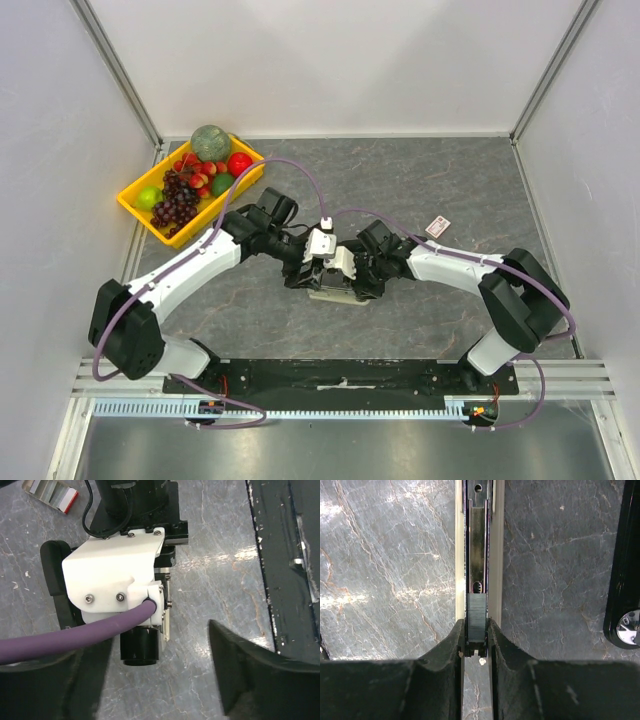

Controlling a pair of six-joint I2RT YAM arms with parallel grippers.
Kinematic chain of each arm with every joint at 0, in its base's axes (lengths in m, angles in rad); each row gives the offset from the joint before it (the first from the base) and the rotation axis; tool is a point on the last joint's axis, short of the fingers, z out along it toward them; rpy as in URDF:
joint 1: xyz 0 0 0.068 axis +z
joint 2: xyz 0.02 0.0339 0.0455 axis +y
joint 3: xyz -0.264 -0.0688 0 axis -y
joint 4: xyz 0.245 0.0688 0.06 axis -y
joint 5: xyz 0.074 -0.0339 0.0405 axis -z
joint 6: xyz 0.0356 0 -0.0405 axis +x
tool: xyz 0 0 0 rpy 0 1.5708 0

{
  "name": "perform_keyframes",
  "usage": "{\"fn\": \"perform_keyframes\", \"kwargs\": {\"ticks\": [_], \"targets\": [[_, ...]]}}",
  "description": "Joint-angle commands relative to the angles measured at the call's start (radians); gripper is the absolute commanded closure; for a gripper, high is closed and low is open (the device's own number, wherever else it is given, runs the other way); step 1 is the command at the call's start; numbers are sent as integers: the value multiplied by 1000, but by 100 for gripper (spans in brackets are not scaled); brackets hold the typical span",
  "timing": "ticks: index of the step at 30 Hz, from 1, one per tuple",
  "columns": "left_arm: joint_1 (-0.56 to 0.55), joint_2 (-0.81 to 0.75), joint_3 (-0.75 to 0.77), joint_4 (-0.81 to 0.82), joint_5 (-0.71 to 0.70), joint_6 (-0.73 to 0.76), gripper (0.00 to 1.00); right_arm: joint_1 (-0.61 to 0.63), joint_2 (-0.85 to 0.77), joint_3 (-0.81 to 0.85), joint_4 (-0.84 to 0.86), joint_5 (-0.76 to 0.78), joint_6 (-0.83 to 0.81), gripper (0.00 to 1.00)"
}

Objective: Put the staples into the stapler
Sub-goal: Close the stapler at the center of the board.

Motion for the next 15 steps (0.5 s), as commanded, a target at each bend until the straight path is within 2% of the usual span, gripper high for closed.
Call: {"fn": "perform_keyframes", "kwargs": {"ticks": [1, 3, 4, 7, 10, 15], "targets": [[-9, -51, -37, 130, 11, -39, 8, 9, 26, 5, 2, 38, -2, 100], [22, -90, -77, 143, 21, -28, 2, 9, 25, 3, 2, 38, -3, 100], [76, -125, -92, 164, 38, -25, 1, 7, 23, 2, 4, 39, -5, 100], [181, -148, -133, 187, 121, -10, 1, 9, 25, 0, 5, 38, -9, 100], [238, -105, -150, 187, 213, 10, 1, 7, 26, -3, 10, 38, -16, 100], [257, 1, -138, 132, 381, 62, 1, 9, 26, -4, 14, 52, -20, 100]]}}
